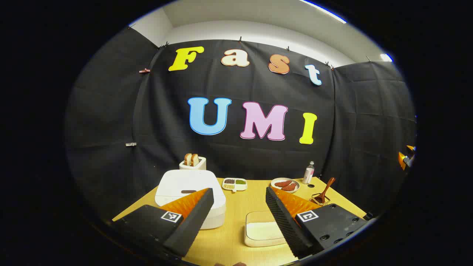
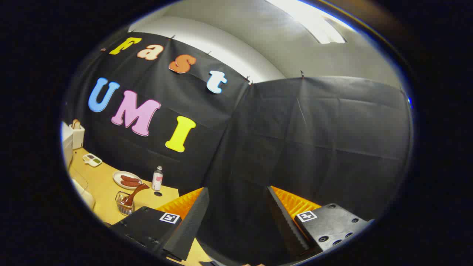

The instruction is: Close the left gripper, press the button to open the rice cooker; take a wooden spoon from the chopstick holder with the right hand, scoop a spoonful of rice and pour it into the rice cooker, then put the wooden spoon back into the chopstick holder.

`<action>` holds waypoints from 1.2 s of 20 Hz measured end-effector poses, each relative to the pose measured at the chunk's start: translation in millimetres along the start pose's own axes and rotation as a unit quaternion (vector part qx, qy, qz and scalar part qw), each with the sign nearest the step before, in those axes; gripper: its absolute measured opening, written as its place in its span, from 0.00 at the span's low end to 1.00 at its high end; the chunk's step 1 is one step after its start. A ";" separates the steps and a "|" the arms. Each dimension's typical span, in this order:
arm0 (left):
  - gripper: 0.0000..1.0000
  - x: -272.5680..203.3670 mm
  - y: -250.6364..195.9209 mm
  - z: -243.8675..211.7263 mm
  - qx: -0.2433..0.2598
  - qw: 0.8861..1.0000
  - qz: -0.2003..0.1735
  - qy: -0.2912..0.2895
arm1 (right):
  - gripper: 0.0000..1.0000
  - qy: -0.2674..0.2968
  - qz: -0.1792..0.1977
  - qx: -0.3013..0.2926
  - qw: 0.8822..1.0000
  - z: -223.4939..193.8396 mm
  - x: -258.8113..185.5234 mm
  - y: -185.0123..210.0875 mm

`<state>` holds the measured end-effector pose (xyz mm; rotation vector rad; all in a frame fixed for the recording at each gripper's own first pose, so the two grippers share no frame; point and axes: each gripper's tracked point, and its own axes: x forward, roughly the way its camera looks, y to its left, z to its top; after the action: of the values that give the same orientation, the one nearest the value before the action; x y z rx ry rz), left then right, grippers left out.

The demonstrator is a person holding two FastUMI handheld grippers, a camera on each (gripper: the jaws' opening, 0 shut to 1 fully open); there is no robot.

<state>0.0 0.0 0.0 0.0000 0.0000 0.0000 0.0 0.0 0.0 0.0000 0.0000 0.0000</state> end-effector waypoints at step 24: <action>0.97 12.1 59.5 -11.5 0.026 0.998 0.051 0.017 | 0.98 0.016 0.298 0.094 0.950 45.9 -96.0 340.9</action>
<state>12.1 59.5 -11.5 0.0524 0.0348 0.1015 -96.0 340.9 45.9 0.1910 0.0316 0.6068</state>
